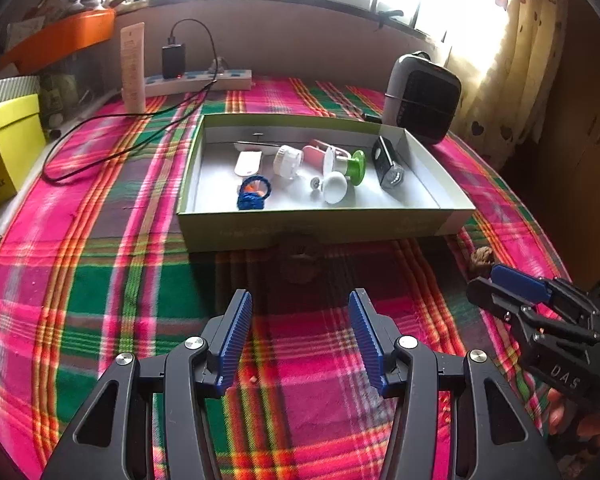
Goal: Organize objects
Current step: 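Withdraw both tools from the tray toward the walnuts on the cloth, then grasp a walnut with the right tool while the left tool grasps the other walnut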
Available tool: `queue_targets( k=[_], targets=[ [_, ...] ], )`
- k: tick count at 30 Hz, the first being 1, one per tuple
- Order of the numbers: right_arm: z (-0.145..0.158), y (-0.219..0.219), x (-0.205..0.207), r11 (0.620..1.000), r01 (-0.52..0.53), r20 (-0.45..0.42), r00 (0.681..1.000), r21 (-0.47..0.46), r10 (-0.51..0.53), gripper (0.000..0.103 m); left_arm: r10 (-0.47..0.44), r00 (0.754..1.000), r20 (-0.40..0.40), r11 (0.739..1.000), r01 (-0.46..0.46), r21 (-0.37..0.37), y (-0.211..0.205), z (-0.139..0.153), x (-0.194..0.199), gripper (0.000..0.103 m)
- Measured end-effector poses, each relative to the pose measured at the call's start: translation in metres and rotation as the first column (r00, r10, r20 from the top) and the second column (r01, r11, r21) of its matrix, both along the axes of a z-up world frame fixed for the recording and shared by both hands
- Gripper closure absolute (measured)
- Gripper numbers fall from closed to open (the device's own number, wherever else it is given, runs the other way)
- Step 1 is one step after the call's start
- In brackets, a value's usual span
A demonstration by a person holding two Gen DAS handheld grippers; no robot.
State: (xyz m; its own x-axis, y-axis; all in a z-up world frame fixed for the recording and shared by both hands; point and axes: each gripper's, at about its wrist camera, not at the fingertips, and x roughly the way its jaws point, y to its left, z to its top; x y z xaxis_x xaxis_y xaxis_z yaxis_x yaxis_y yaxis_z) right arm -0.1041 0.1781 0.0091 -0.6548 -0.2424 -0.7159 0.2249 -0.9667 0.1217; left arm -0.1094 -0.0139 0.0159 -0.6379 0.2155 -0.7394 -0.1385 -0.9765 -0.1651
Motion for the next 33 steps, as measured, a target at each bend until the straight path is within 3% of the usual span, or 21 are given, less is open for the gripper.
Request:
queue_targets(
  k=[11,23,33],
  targets=[
    [0.003,0.016,-0.002,0.999,0.036,-0.010,0.999,-0.007,-0.036,0.053,0.013,1.000,0.019,1.000,-0.013,-0.006,0.002,-0.006,-0.010,0.053],
    [-0.010,0.018,-0.027,0.998,0.051,0.067,0.996,0.045,-0.054,0.053,0.028,0.999,0.029,0.999,-0.027,-0.028,0.006,-0.009,-0.020,0.053],
    [-0.012,0.014,-0.031,0.994,0.059,0.068,0.995,0.094,-0.066,0.053,0.042,0.999,0.021,0.998,-0.041,-0.041,0.008,-0.009,-0.026,0.053]
  ],
)
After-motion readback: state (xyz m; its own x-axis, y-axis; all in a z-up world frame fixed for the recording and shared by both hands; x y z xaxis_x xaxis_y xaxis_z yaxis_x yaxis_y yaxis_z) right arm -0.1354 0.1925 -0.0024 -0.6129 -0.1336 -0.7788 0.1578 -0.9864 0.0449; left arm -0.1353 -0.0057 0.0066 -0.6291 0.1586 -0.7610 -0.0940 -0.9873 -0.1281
